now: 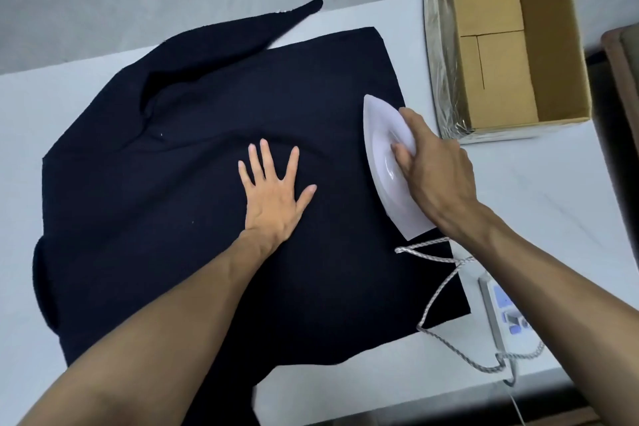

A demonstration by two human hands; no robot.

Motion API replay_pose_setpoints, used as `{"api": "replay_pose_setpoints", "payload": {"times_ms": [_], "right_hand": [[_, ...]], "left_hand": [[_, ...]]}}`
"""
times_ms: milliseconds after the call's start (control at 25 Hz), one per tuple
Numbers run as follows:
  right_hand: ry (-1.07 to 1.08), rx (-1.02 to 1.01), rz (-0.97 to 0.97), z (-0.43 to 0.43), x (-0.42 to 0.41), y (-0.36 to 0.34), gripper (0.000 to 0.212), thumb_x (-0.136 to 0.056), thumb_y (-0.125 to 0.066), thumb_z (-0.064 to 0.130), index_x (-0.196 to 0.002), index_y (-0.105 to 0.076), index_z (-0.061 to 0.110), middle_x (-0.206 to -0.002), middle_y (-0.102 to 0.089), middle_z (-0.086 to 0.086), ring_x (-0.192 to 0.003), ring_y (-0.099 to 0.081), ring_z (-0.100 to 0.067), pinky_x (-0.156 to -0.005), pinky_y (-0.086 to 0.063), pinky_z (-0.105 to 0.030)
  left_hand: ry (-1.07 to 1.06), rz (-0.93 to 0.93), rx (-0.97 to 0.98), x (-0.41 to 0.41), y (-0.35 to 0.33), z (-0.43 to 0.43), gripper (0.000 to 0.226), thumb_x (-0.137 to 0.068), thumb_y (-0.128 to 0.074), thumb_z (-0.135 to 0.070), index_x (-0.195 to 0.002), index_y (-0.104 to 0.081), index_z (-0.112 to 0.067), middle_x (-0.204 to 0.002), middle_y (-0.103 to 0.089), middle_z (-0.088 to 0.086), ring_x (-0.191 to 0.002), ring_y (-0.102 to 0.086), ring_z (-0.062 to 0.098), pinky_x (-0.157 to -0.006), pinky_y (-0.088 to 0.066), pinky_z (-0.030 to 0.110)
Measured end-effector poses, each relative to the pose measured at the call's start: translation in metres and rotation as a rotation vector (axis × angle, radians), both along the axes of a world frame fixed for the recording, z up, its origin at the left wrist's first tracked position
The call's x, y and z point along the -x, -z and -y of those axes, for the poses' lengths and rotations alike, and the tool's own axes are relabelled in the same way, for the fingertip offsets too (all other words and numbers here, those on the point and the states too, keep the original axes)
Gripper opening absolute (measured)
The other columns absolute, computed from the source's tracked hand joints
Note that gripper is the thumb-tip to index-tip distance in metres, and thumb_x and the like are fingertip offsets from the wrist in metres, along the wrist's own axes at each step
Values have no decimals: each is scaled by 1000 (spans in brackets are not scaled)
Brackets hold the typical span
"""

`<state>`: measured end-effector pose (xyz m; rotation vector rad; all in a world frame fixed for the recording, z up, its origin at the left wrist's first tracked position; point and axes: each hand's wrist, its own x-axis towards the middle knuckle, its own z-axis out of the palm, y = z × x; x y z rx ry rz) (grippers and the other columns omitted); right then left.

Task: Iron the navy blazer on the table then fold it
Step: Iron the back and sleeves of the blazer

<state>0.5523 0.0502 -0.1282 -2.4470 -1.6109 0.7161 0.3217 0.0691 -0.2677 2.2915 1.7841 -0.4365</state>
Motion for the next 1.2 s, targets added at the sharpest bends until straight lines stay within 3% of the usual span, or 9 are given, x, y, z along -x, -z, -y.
{"api": "replay_pose_setpoints", "payload": {"times_ms": [160,280,360,480,600,760,840,960,1200], "right_hand": [[-39,15,-27,2,9,-3,48,-100,-44,33,-146,-31,34,-82,-54,-8,-75,-45,-33,-71,-43,-40],[-171,17,-6,2,41,2,48,-99,-46,33,-144,-30,33,-73,-56,-6,-64,-44,-30,-62,-37,-36],[-261,39,31,-2,66,11,49,-100,-45,35,-145,-28,33,-72,-54,-4,-63,-44,-29,-59,-35,-34],[-338,88,74,-1,92,27,51,-101,-43,38,-147,-23,33,-81,-62,-7,-66,-51,-29,-60,-37,-34],[-318,92,88,2,101,34,49,-100,-43,38,-146,-26,32,-83,-65,-6,-67,-54,-29,-60,-37,-34],[-290,63,103,0,106,34,41,-99,-42,36,-138,-36,28,-76,-61,-3,-62,-47,-28,-60,-37,-35],[-289,62,110,0,107,34,39,-98,-41,35,-136,-38,28,-70,-56,-1,-60,-47,-28,-59,-37,-35],[-269,68,119,-1,108,30,38,-98,-42,36,-136,-39,29,-65,-50,1,-56,-43,-26,-57,-34,-34],[-219,11,113,-12,115,24,36,-98,-45,33,-134,-41,25,-65,-49,-1,-57,-43,-28,-58,-35,-34]], "left_hand": [[6,209,50,16,-29,-2,62,-102,-32,-53,-155,-24,-23,-161,-18,16,-150,-12,33,-122,-13,46],[-179,317,-189,72,-52,-7,56,-96,-59,-38,-143,-43,-12,-149,-37,15,-137,-35,32,-116,-29,43],[-420,186,-285,117,-53,-22,67,-92,-62,-45,-144,-38,-9,-150,-31,25,-141,-28,40,-118,-23,52],[-819,67,-151,177,-50,-37,90,-87,-55,-66,-153,-21,-16,-156,-18,31,-145,-14,48,-117,-11,62],[-993,16,-53,219,-48,-34,101,-81,-54,-75,-155,-15,-18,-152,-26,30,-140,-26,47,-112,-21,61],[-1013,8,-3,235,-49,-35,75,-95,-47,-60,-137,-36,1,-129,-52,32,-119,-49,50,-94,-39,54],[-928,55,-14,237,-47,-41,43,-104,-40,-42,-117,-50,-2,-112,-61,31,-106,-56,50,-81,-39,47],[-831,218,-136,234,-53,-59,26,-105,-36,-26,-94,-47,-6,-95,-63,29,-90,-58,47,-77,-41,46],[-715,309,-230,233,-66,-96,22,-102,-44,-25,-108,-48,-4,-110,-59,23,-98,-55,41,-82,-40,46]]}}
